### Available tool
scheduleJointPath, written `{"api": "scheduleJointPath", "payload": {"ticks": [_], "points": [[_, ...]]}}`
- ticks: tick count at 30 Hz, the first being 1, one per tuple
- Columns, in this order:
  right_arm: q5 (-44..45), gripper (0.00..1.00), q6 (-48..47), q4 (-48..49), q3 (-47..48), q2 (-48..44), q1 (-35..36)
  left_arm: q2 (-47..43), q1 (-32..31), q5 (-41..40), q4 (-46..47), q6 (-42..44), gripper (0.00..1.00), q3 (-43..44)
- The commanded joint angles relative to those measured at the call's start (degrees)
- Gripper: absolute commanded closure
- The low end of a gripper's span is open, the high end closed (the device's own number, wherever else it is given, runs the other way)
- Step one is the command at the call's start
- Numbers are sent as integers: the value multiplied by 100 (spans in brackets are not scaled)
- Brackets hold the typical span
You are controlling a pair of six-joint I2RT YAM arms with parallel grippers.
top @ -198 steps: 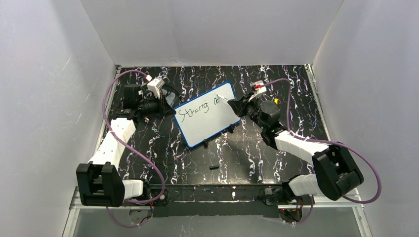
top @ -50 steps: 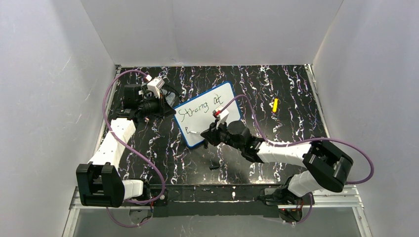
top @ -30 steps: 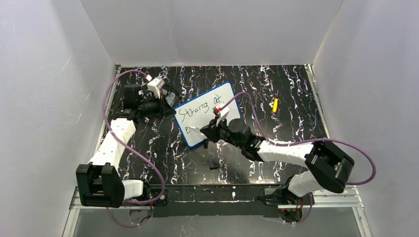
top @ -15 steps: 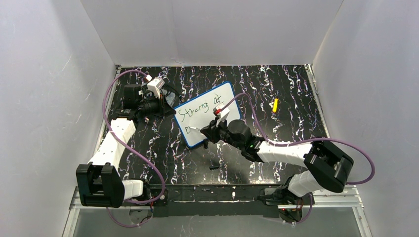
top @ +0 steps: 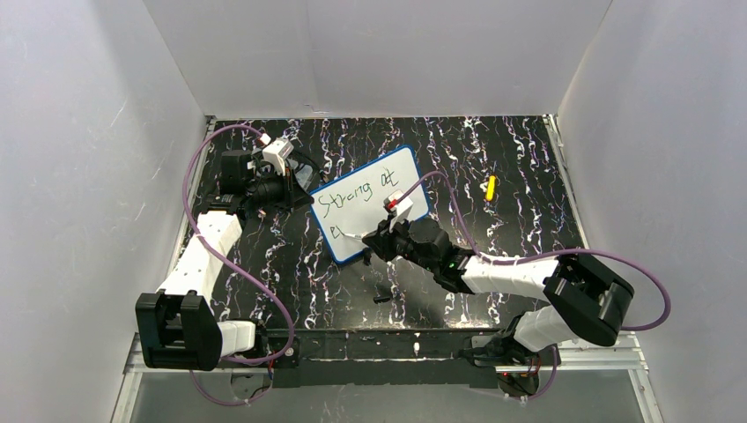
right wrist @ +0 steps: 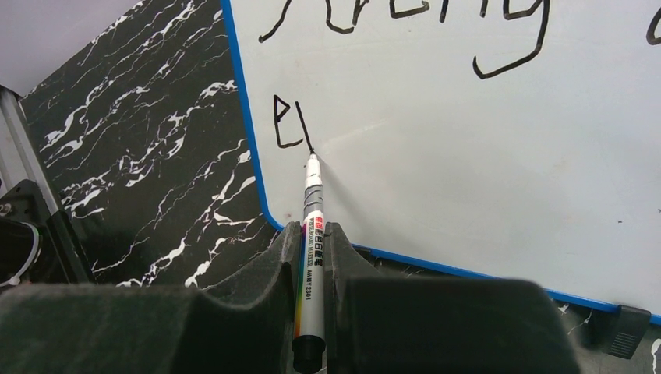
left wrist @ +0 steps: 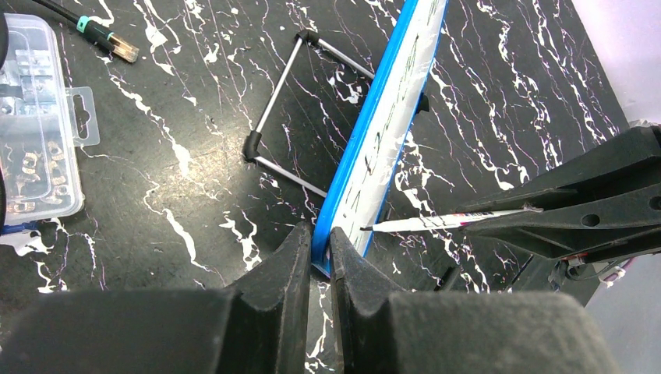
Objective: Write a sentence on the whiteboard
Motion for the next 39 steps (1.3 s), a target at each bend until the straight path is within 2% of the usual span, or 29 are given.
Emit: {"api": "scheduleJointPath", "payload": {"ticks": [1,10,15,21,39], "points": [[360,99,-154,206,277,-53,-17,-220,-12,69,-96,58,100,17],[512,99,-309,435,581,59,-18,-224,-12,66,-91,58,100,17],[342,99,-278,423,554,108,-17,-229,-12,71,-90,58,100,17],[2,99,-161,462,306,-250,-17,-224,-17,71,-90,62,100,19],[411,99,-135,226,151,-25,-17,-247,-14,61,-91,58,100,4]]}}
